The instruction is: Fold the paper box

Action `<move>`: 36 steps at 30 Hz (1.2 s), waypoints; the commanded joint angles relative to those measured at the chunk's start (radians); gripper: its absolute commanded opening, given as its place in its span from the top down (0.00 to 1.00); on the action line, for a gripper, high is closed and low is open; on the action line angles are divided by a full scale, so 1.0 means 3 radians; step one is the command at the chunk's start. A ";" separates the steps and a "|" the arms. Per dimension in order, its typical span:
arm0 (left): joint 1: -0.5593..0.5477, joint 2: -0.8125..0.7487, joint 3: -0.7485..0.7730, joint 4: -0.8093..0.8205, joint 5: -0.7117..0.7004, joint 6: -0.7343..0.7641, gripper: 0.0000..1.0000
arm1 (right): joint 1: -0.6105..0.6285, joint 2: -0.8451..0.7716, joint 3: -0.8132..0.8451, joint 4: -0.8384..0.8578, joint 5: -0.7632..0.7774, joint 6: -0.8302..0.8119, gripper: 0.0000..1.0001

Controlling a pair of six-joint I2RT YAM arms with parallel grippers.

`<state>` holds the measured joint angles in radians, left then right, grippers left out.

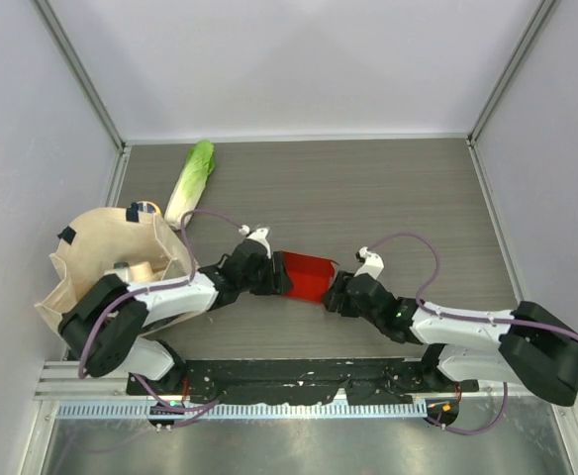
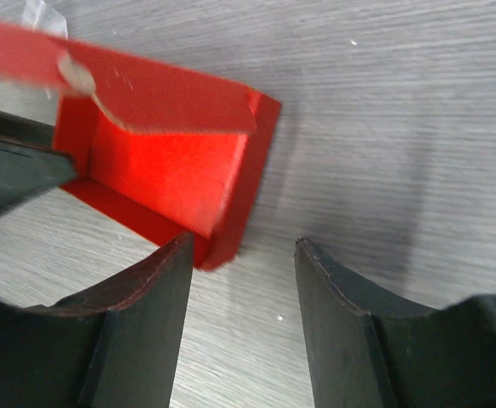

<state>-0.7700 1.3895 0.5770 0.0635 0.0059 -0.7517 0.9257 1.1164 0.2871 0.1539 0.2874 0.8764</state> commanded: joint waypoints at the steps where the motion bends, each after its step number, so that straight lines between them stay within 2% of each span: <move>1: 0.0015 0.0389 0.0295 0.0453 0.0322 -0.0041 0.46 | -0.0130 0.0354 0.0219 0.0274 -0.0048 0.0156 0.45; 2: 0.0005 0.0470 0.0372 0.0488 0.0389 -0.0096 0.50 | -0.0206 0.0384 0.0214 0.0295 -0.0058 0.0172 0.46; 4: -0.0010 0.0669 0.0439 0.0647 0.0491 -0.0178 0.51 | -0.0303 0.0375 0.0153 0.0346 -0.0104 0.0218 0.47; 11: -0.0092 0.1080 0.0935 0.0689 0.0584 -0.0256 0.50 | -0.1065 0.0206 0.0076 0.0326 -0.0416 -0.0190 0.48; 13: -0.0087 0.1070 0.1027 0.0525 0.0477 -0.0189 0.47 | -0.1341 0.0211 0.0158 0.0224 -0.0482 -0.0369 0.46; 15: -0.0092 0.0963 0.1058 0.0316 0.0293 -0.0093 0.37 | -0.1474 0.0216 0.0285 -0.0005 -0.0498 -0.0589 0.37; 17: -0.0087 0.0749 0.1042 0.0025 0.0165 -0.0005 0.27 | -0.1490 0.0185 0.0397 -0.0195 -0.0386 -0.0687 0.30; 19: -0.0082 0.0554 0.1012 -0.0200 0.0006 0.0148 0.22 | -0.1495 0.0124 0.0434 -0.0466 -0.0279 -0.0702 0.28; 21: -0.0077 0.0222 0.0971 -0.0594 -0.0238 0.0255 0.22 | -0.1506 -0.0039 0.0449 -0.0727 -0.0130 -0.0657 0.27; 25: 0.0076 -0.0157 0.0981 -0.1330 -0.1050 0.0282 0.26 | -0.1521 -0.0448 0.0439 -0.1121 0.0202 -0.0585 0.27; 26: 0.0198 -0.0148 0.1047 -0.1696 -0.1139 0.0246 0.26 | -0.1521 -0.0530 0.0454 -0.1243 0.0238 -0.0600 0.27; 29: 0.0357 0.0097 0.1400 -0.2245 -0.1206 0.0057 0.23 | -0.1521 -0.0867 0.0485 -0.1372 0.0177 -0.0743 0.27; 32: 0.0378 0.0379 0.1640 -0.2323 -0.1023 -0.0203 0.20 | -0.1526 -0.1067 0.0516 -0.1484 0.0060 -0.0805 0.28; 36: 0.0383 0.0670 0.1865 -0.2390 -0.1088 -0.0638 0.20 | -0.1526 -0.1124 0.0506 -0.1525 -0.0048 -0.0784 0.28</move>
<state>-0.6495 1.5330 1.0599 -0.5488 -0.2821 -0.7944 0.4709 0.7914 0.4046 -0.2646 0.2893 0.6617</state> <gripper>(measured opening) 0.799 0.723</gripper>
